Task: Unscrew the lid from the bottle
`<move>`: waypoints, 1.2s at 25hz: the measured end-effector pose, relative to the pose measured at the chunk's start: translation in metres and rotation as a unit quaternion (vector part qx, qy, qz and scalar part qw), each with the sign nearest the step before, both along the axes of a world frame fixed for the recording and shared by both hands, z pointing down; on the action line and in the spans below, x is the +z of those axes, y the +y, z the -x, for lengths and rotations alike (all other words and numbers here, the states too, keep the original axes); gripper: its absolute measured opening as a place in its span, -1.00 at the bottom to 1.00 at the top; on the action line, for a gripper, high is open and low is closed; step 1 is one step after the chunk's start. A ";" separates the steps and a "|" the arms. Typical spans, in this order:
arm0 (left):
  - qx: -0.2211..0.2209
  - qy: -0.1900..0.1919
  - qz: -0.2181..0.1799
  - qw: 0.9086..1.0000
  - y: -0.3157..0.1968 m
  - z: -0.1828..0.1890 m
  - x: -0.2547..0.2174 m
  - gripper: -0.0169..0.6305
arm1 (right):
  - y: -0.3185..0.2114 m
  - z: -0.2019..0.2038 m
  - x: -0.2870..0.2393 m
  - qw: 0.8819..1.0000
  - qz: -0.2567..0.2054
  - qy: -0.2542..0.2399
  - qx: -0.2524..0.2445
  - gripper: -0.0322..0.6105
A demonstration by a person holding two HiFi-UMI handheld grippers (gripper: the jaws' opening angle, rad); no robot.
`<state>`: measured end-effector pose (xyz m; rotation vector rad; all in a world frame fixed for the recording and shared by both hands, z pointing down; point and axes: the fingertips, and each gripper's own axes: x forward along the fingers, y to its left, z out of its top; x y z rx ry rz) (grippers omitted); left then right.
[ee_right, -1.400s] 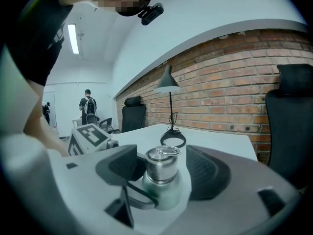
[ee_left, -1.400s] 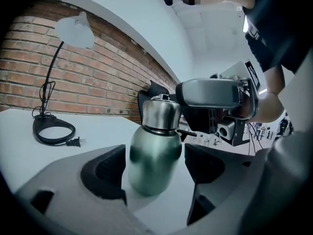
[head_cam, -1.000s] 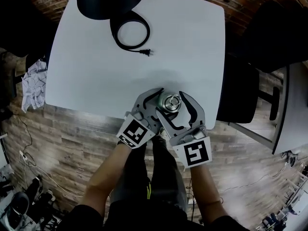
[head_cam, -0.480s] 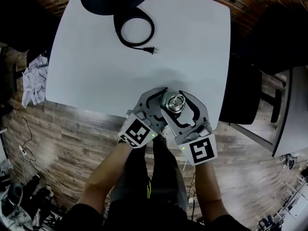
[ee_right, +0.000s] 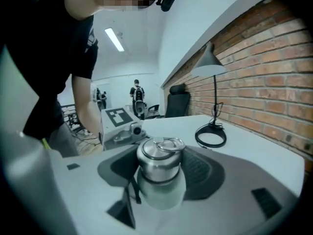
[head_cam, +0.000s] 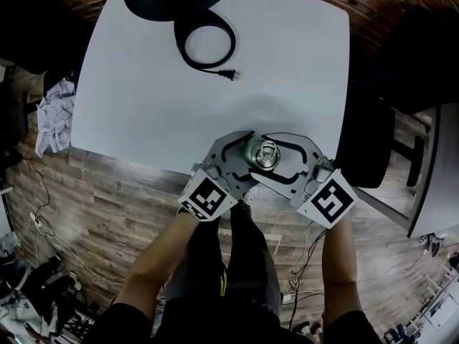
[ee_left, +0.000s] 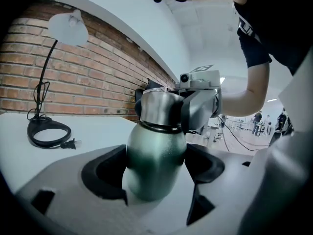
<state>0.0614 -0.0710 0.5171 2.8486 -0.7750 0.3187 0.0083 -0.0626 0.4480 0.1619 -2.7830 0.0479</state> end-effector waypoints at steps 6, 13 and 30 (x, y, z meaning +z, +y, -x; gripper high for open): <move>-0.002 0.000 -0.002 1.000 0.000 0.001 0.000 0.15 | 0.006 0.000 0.003 0.994 0.035 0.022 -0.097 -0.06; -0.005 -0.003 -0.003 1.000 0.000 0.002 0.000 0.15 | 0.006 0.001 0.004 0.995 0.029 0.020 -0.088 -0.06; -0.012 -0.011 -0.005 1.000 -0.002 0.002 0.001 0.15 | -0.006 -0.037 -0.015 0.958 -0.013 -0.058 0.280 0.01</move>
